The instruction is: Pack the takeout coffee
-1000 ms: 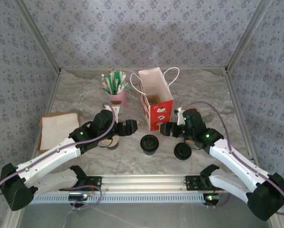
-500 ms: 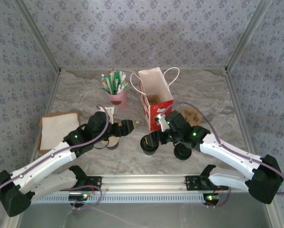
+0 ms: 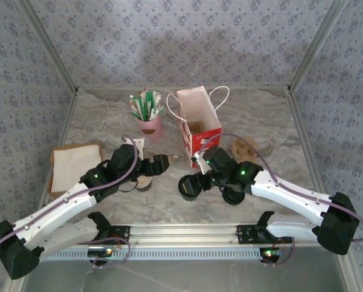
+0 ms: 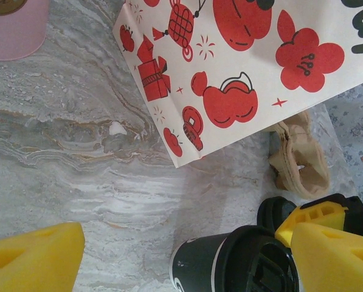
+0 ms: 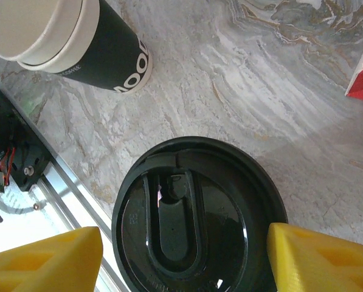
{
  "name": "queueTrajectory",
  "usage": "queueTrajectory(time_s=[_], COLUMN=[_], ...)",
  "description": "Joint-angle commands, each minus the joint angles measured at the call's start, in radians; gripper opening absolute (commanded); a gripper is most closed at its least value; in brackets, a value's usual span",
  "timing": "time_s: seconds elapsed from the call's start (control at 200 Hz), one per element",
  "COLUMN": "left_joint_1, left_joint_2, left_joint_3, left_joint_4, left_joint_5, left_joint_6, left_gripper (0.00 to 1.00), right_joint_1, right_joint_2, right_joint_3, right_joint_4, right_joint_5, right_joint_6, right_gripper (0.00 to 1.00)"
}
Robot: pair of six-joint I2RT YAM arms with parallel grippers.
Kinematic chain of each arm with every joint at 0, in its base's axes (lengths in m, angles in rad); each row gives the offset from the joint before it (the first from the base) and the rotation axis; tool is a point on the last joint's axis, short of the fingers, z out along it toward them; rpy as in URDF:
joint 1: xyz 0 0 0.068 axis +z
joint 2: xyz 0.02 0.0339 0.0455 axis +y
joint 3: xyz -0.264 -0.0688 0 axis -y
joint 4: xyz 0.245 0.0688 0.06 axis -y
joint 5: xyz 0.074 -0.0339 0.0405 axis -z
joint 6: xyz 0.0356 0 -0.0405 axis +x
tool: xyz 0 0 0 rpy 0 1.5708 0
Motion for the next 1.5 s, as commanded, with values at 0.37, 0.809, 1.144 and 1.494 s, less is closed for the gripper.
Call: queueTrajectory(time_s=[0.37,0.809,1.144,1.494], left_joint_1=[0.010,0.013,0.014,0.014], left_joint_2=[-0.029,-0.034,-0.180,-0.209], left_joint_3=[-0.018,0.009,0.092,0.068], left_joint_4=[-0.003,-0.040,-0.187,-0.197], left_joint_5=[-0.005,0.007,0.134,0.128], left_joint_6=[-0.009,0.024,0.184,0.181], left_gripper=[0.89,0.99,1.00,0.99], right_joint_1=[0.070,0.093,0.154,0.213], right_joint_2=[-0.081,-0.033,0.135,0.297], right_joint_3=[0.042,0.191,0.340,0.459], right_joint_4=[-0.146,-0.362,-0.486,-0.552], right_joint_5=[0.039,0.175,0.276,0.350], right_joint_6=[0.028,-0.018,-0.063,-0.068], right_gripper=[0.74,0.89,0.94,0.98])
